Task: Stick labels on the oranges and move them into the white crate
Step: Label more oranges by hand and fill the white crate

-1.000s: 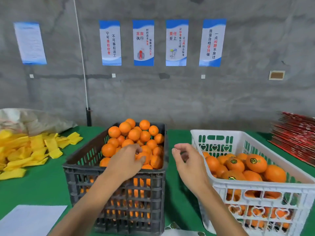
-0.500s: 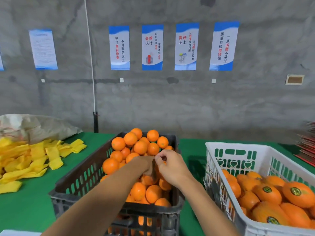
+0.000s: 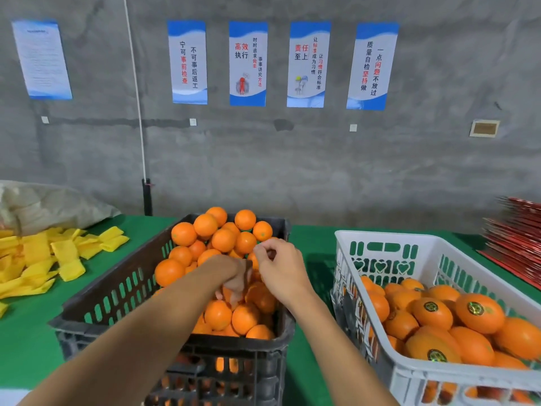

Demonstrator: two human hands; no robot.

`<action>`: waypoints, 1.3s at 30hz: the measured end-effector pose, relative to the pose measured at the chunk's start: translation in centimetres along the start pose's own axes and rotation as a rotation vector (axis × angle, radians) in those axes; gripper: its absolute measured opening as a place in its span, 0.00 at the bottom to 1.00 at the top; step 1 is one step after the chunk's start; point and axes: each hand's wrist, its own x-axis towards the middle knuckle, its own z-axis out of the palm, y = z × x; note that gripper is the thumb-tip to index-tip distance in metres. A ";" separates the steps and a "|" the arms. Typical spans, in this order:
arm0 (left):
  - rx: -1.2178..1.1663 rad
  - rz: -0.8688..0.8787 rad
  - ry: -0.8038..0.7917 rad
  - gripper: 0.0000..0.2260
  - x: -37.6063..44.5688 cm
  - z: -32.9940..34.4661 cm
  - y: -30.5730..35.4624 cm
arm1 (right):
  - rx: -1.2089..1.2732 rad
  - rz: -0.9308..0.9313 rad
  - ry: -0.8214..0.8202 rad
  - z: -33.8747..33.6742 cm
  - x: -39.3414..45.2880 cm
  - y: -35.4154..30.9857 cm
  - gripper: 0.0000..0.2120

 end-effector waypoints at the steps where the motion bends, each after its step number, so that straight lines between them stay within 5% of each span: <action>1: -0.031 0.064 0.008 0.36 -1.2 -0.4 0.0 | 0.052 0.010 0.048 -0.4 -0.4 -0.3 0.09; 6: -0.392 0.458 0.660 0.27 -9.9 -0.7 0.0 | 0.197 -0.109 0.154 -2.3 -4.4 -2.2 0.12; 9: -0.562 0.656 0.819 0.27 -15.2 1.7 1.9 | 0.239 -0.234 0.239 -4.3 -7.8 -3.0 0.13; 14: -0.292 0.724 1.014 0.29 -18.7 8.2 6.4 | 0.358 -0.243 0.320 -6.9 -14.9 -0.8 0.13; 19: -0.174 0.782 1.054 0.29 -18.5 17.3 9.1 | 0.353 -0.193 0.332 -7.1 -21.6 5.1 0.14; 26: -0.250 0.518 0.753 0.27 -15.3 28.8 9.9 | 0.162 0.056 0.021 -4.6 -28.8 13.3 0.17; 30: -0.189 0.486 0.720 0.28 -13.8 32.2 8.5 | -0.125 0.115 -0.228 -6.7 -31.0 14.6 0.27; 34: -0.192 0.530 0.775 0.27 -12.9 33.2 7.7 | -0.368 0.075 -0.513 -8.0 -33.8 15.8 0.47; 39: -0.270 0.578 0.750 0.24 -12.1 33.7 7.5 | -0.335 0.072 -0.497 -8.3 -34.2 16.4 0.40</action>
